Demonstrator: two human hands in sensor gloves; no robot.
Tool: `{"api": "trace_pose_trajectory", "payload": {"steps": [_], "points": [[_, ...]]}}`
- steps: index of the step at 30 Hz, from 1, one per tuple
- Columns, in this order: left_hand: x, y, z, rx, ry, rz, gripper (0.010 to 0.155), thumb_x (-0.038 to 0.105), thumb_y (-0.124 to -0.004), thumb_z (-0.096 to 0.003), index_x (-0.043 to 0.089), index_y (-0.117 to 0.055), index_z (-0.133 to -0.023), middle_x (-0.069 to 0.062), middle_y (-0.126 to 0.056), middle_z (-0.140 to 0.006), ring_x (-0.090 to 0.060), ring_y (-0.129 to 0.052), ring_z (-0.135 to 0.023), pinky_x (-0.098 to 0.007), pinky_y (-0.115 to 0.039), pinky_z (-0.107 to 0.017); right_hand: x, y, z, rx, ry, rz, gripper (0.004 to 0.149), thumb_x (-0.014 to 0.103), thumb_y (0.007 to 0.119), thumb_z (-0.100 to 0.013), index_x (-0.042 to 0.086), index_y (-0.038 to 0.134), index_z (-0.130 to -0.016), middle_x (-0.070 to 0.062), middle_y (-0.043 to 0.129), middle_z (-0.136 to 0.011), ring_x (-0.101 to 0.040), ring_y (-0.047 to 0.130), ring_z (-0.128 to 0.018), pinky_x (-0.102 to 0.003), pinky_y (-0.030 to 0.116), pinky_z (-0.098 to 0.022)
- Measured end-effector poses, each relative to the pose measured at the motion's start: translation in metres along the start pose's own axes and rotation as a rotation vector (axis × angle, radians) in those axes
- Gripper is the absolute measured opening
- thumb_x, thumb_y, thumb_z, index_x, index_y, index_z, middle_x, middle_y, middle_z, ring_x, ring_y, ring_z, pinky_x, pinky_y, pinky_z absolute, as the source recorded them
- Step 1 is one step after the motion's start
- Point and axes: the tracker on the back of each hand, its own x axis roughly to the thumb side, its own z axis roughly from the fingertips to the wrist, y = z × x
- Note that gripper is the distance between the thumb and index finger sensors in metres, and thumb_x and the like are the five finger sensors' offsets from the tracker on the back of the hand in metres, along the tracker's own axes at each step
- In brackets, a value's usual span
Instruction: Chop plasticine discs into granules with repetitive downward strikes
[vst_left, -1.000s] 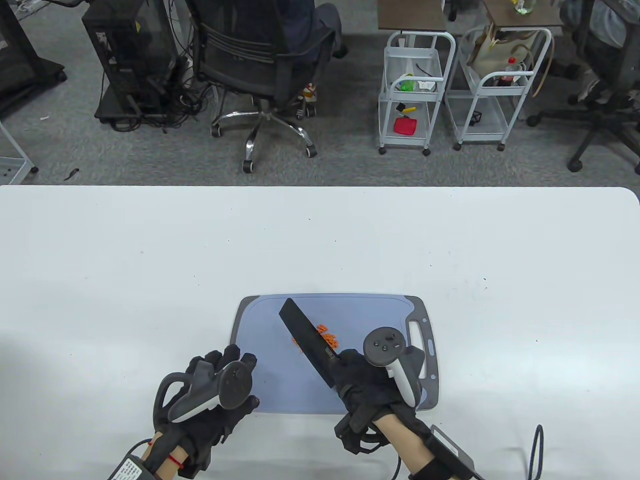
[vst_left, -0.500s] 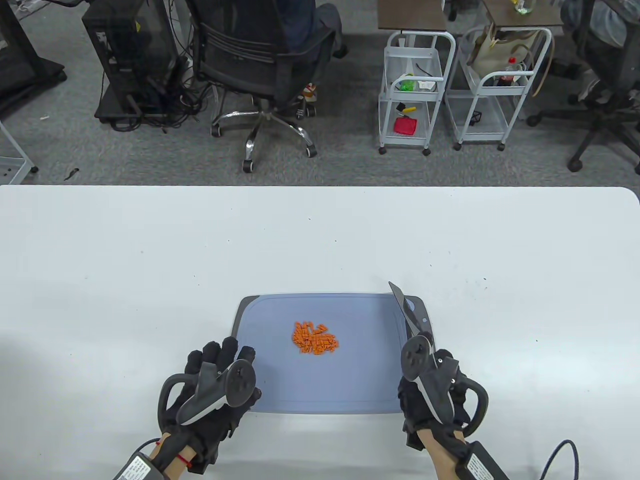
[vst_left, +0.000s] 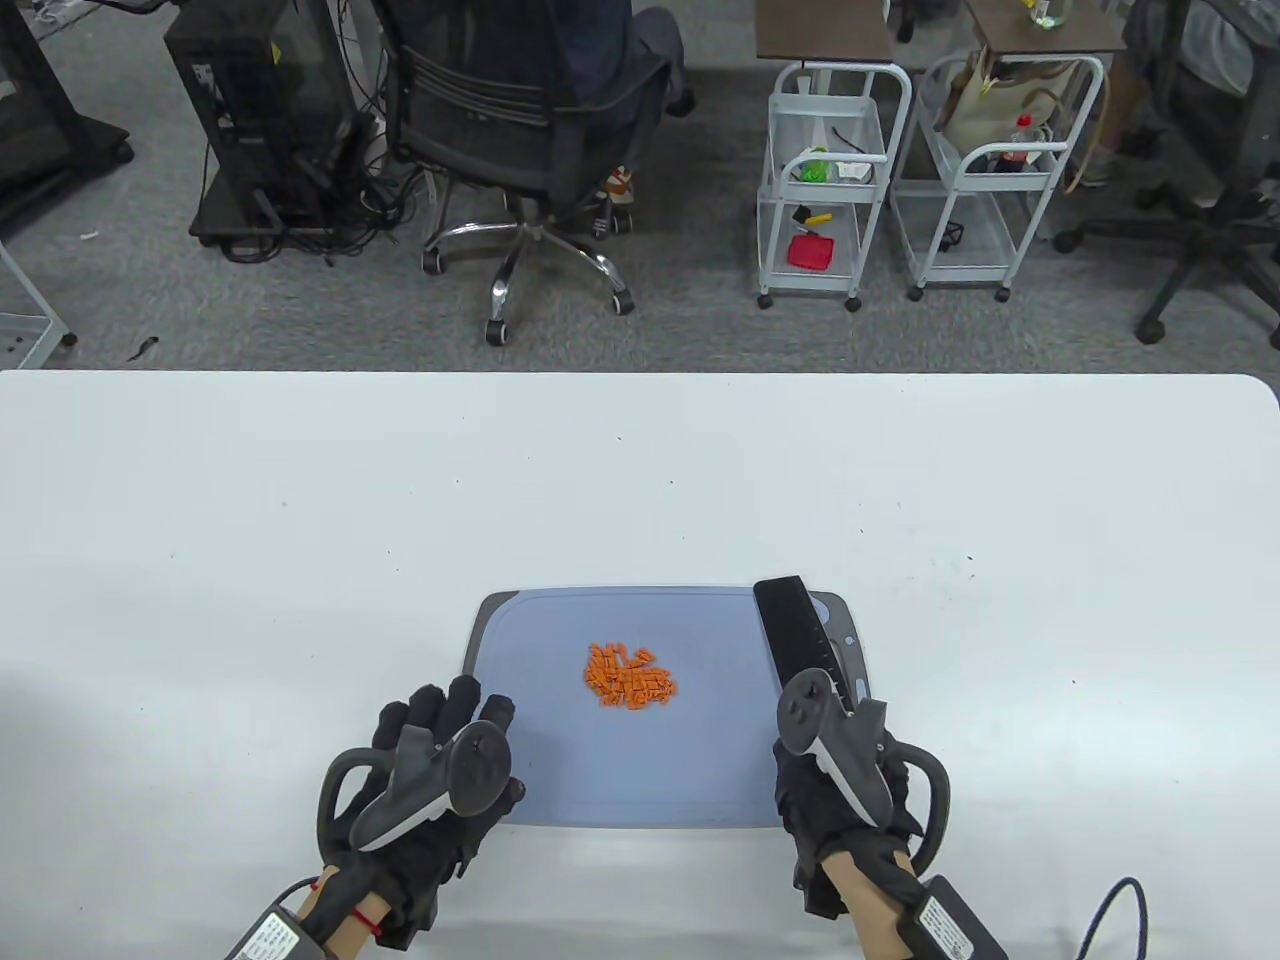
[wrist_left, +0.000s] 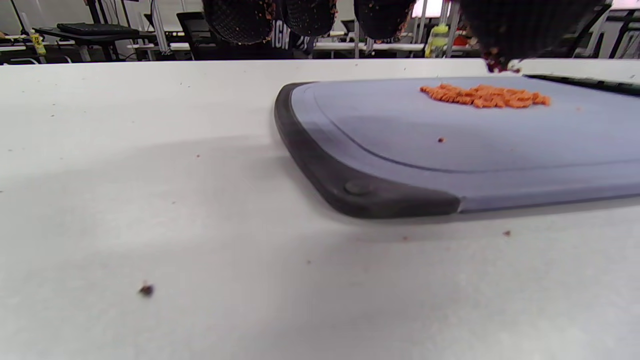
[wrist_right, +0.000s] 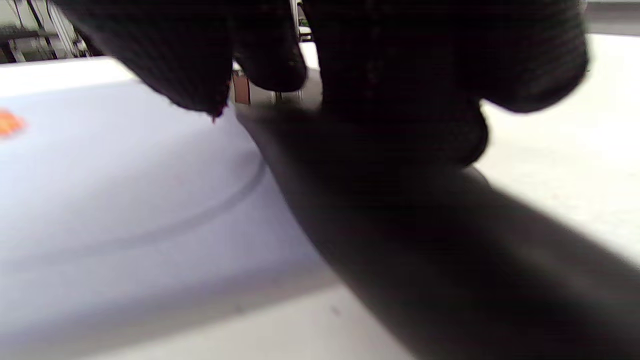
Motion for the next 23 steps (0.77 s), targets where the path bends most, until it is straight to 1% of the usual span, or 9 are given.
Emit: {"api": "trace_pose_trajectory", "payload": {"steps": [3,6,7,9,11,13,15,19,23], "points": [[-0.002,0.007,0.003,0.072,-0.012,0.059,0.079,0.062,-0.062,-0.0383,0.032,-0.048,-0.110,-0.011,-0.043,-0.125,-0.045,-0.053,-0.111,-0.065,-0.039,-0.077,0.001,-0.019,0.014,-0.096,-0.069,-0.097,0.070,0.052,0.082,-0.042,0.020,0.076,-0.104,-0.021,0.089,-0.087,-0.044,0.103,-0.059,-0.058,0.082,-0.046],[-0.004,0.011,0.004,0.125,-0.018,0.095,0.078,0.063,-0.062,-0.0378,0.032,-0.053,-0.109,-0.010,-0.049,-0.123,-0.043,-0.059,-0.110,-0.065,-0.046,-0.076,0.003,-0.028,0.027,-0.153,-0.217,-0.191,0.072,0.053,0.083,-0.042,0.023,0.072,-0.106,-0.020,0.083,-0.096,-0.049,0.094,-0.077,-0.063,0.074,-0.057],[-0.004,0.012,0.005,0.131,-0.027,0.113,0.078,0.063,-0.062,-0.0378,0.032,-0.054,-0.109,-0.010,-0.050,-0.123,-0.043,-0.059,-0.110,-0.065,-0.047,-0.076,0.005,-0.028,0.028,-0.147,-0.297,-0.202,0.073,0.053,0.083,-0.041,0.024,0.072,-0.107,-0.019,0.080,-0.100,-0.050,0.088,-0.085,-0.064,0.068,-0.063],[-0.005,0.013,0.005,0.149,-0.032,0.122,0.078,0.063,-0.062,-0.0378,0.032,-0.054,-0.109,-0.009,-0.051,-0.123,-0.042,-0.059,-0.110,-0.064,-0.046,-0.077,0.010,-0.023,0.028,-0.124,-0.442,-0.235,0.076,0.055,0.081,-0.040,0.028,0.065,-0.109,-0.014,0.068,-0.111,-0.051,0.068,-0.103,-0.065,0.054,-0.071],[-0.005,0.012,0.005,0.172,-0.033,0.115,0.078,0.063,-0.062,-0.0374,0.033,-0.053,-0.109,-0.009,-0.051,-0.123,-0.041,-0.058,-0.111,-0.063,-0.046,-0.077,0.014,-0.017,0.027,-0.118,-0.503,-0.267,0.080,0.057,0.080,-0.039,0.031,0.057,-0.111,-0.009,0.057,-0.117,-0.051,0.050,-0.111,-0.065,0.047,-0.074],[-0.006,0.011,0.003,0.172,-0.030,0.113,0.079,0.064,-0.062,-0.0371,0.033,-0.052,-0.109,-0.008,-0.050,-0.123,-0.041,-0.057,-0.111,-0.063,-0.045,-0.077,0.018,-0.009,0.026,-0.115,-0.538,-0.251,0.084,0.060,0.078,-0.038,0.032,0.050,-0.112,-0.005,0.047,-0.120,-0.049,0.036,-0.113,-0.065,0.040,-0.075],[-0.008,0.008,0.001,0.161,-0.029,0.103,0.081,0.066,-0.061,-0.0363,0.034,-0.050,-0.110,-0.008,-0.047,-0.124,-0.043,-0.053,-0.112,-0.064,-0.043,-0.077,0.021,-0.002,0.025,-0.110,-0.535,-0.207,0.087,0.065,0.074,-0.037,0.034,0.045,-0.113,-0.004,0.041,-0.121,-0.048,0.029,-0.114,-0.066,0.038,-0.075],[-0.009,0.004,-0.002,0.124,-0.017,0.067,0.083,0.069,-0.059,-0.0355,0.037,-0.045,-0.111,-0.007,-0.037,-0.126,-0.046,-0.042,-0.113,-0.066,-0.036,-0.077,0.024,0.006,0.024,-0.101,-0.518,-0.164,0.090,0.070,0.071,-0.035,0.037,0.042,-0.113,-0.005,0.039,-0.121,-0.047,0.027,-0.113,-0.069,0.039,-0.074],[-0.008,0.002,-0.003,0.095,-0.011,0.046,0.084,0.069,-0.059,-0.0355,0.037,-0.042,-0.111,-0.008,-0.032,-0.126,-0.047,-0.040,-0.113,-0.066,-0.034,-0.077,0.025,0.011,0.022,-0.087,-0.499,-0.172,0.087,0.068,0.072,-0.036,0.036,0.044,-0.113,-0.006,0.042,-0.120,-0.047,0.031,-0.113,-0.069,0.041,-0.073]]}}
